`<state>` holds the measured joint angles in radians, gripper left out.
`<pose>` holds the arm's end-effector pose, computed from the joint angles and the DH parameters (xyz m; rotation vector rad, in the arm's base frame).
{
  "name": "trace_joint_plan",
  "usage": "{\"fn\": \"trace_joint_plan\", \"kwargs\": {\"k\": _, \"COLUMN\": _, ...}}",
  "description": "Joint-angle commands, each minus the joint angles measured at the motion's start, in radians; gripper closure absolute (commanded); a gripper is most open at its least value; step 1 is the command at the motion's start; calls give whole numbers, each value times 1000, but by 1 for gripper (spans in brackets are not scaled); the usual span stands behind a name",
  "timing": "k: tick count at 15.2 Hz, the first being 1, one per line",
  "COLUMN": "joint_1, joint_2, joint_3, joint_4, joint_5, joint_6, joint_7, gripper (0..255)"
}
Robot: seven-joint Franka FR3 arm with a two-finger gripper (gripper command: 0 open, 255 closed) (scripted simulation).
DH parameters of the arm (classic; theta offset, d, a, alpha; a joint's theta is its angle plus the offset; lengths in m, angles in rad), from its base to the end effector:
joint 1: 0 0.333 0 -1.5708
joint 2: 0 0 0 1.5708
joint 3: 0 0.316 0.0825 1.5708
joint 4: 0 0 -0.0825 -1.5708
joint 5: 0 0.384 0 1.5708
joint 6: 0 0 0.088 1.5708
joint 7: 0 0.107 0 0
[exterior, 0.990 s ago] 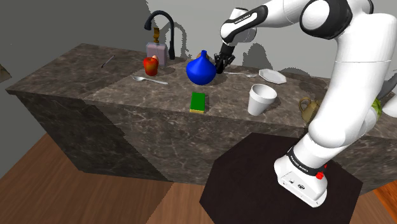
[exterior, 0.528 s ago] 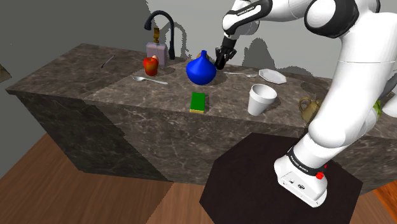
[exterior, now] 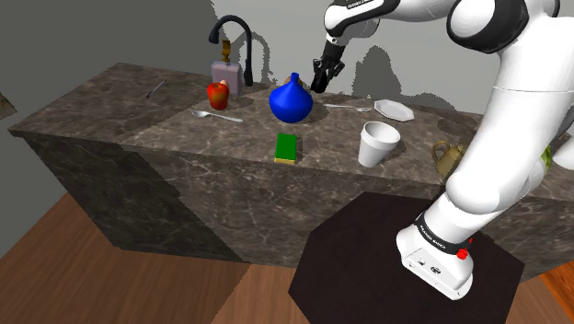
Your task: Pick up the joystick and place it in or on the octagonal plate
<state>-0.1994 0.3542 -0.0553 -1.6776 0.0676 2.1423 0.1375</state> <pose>0.6470 -0.1616 0.4075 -3.0348 0.6486 -0.1761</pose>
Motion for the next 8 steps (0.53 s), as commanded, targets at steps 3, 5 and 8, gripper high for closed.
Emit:
{"fn": "trace_joint_plan", "kwargs": {"k": 3, "joint_1": -43, "joint_2": -35, "joint_3": -17, "joint_4": -42, "joint_5": 12, "joint_6": 4, "joint_7": -66, "gripper": 255}}
{"fn": "trace_joint_plan", "kwargs": {"k": 5, "joint_1": -71, "joint_2": -52, "joint_3": -29, "joint_4": -65, "joint_5": 20, "joint_6": 7, "joint_7": -111, "gripper": 255}}
{"fn": "trace_joint_plan", "kwargs": {"k": 8, "joint_1": -114, "joint_2": -71, "joint_3": -49, "joint_4": -90, "joint_5": 33, "joint_6": 9, "joint_7": -179, "gripper": 255}}
